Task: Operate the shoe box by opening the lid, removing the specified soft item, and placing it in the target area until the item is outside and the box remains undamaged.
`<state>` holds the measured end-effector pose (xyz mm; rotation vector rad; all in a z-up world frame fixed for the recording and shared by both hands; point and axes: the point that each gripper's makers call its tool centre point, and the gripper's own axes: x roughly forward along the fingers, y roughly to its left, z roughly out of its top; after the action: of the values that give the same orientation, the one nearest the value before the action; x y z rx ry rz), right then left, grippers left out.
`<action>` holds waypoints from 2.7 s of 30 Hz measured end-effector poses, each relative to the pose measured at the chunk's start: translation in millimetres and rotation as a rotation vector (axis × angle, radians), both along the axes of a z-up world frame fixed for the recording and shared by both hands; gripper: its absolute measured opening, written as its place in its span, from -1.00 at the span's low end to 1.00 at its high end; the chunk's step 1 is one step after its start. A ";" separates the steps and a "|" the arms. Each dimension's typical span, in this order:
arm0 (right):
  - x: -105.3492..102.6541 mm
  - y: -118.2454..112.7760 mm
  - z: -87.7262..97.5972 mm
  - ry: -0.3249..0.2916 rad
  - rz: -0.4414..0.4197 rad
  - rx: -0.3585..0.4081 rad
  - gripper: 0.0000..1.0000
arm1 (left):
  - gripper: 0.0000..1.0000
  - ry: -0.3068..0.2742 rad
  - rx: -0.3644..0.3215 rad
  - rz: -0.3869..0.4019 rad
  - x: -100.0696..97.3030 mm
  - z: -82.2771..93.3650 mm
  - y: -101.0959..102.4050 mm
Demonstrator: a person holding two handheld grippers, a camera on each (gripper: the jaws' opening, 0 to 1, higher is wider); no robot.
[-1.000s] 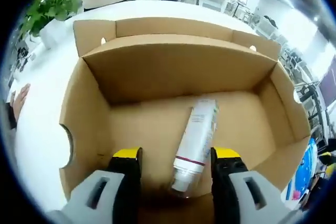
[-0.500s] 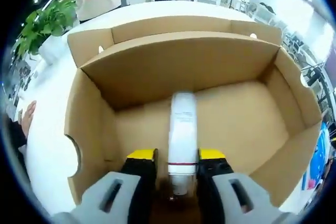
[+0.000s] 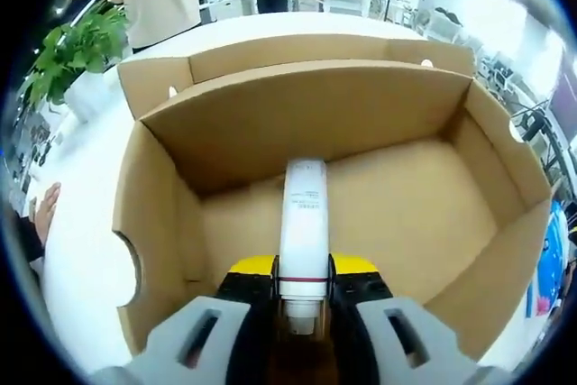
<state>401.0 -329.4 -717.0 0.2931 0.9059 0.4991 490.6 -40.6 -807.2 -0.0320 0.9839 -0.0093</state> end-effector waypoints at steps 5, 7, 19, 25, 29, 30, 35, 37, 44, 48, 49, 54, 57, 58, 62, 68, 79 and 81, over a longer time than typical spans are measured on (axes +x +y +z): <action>-8.4 -1.3 -3.0 0.007 -0.002 0.002 -0.24 | -0.60 0.000 0.003 0.000 -0.6 -0.2 -0.4; -11.3 -2.7 -2.4 0.005 -0.007 0.004 -0.24 | -0.60 -0.002 0.004 -0.001 -0.9 -0.2 -0.7; -32.6 -2.3 -12.4 0.033 -0.006 0.008 -0.24 | -0.60 -0.027 -0.001 0.017 -1.3 0.5 -0.1; -38.2 1.6 -11.9 0.037 0.004 0.011 -0.24 | -0.60 -0.034 -0.002 0.022 -2.5 1.3 -0.9; -42.1 0.3 -12.4 0.038 0.002 0.009 -0.25 | -0.60 -0.037 -0.002 0.022 -3.6 2.0 -1.8; -42.6 0.0 -12.5 0.038 0.002 0.009 -0.25 | -0.60 -0.037 -0.002 0.022 -3.8 2.1 -2.0; -45.3 -1.9 -11.9 0.036 0.000 0.005 -0.25 | -0.60 -0.034 0.018 0.002 -3.9 2.1 -3.4; -46.1 -3.1 -11.1 0.034 -0.004 0.004 -0.27 | -0.60 -0.035 0.020 0.005 -4.1 2.3 -3.3; -49.4 -3.2 -9.5 0.025 -0.015 0.014 -0.27 | -0.61 -0.044 0.016 0.012 -4.4 3.3 -3.4; -50.8 -2.5 -9.5 0.022 -0.022 0.021 -0.27 | -0.62 -0.053 0.006 0.026 -4.2 3.9 -2.9; -51.1 -2.6 -9.3 0.022 -0.024 0.023 -0.27 | -0.62 -0.055 0.005 0.028 -4.2 4.0 -2.8; -51.0 -5.5 -7.5 0.014 -0.035 0.030 -0.27 | -0.63 -0.067 -0.027 0.035 -1.6 5.0 -3.7; -51.1 -8.6 -5.8 0.011 -0.041 0.033 -0.27 | -0.63 -0.101 -0.117 0.028 4.8 8.2 -12.1; -51.2 -10.5 -5.3 0.010 -0.044 0.033 -0.27 | -0.63 -0.101 -0.096 0.023 3.3 10.3 -8.0; -52.4 -14.5 -7.3 0.017 -0.053 0.032 -0.27 | -0.64 -0.173 -0.129 0.000 6.8 27.2 -17.3; -53.7 -9.0 -6.3 0.025 -0.027 0.035 -0.27 | -0.63 -0.234 -0.149 -0.024 11.0 49.9 -28.0; -48.8 -3.2 1.8 0.009 0.007 0.042 -0.27 | -0.63 -0.386 -0.195 -0.039 15.0 98.9 -40.4; -48.3 -2.4 3.2 0.004 0.014 0.041 -0.27 | -0.63 -0.417 -0.210 -0.047 15.8 110.6 -43.2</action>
<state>352.7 -331.8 -713.9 0.3260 0.9031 0.5304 506.4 -83.8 -696.6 -0.1922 0.5633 -0.1568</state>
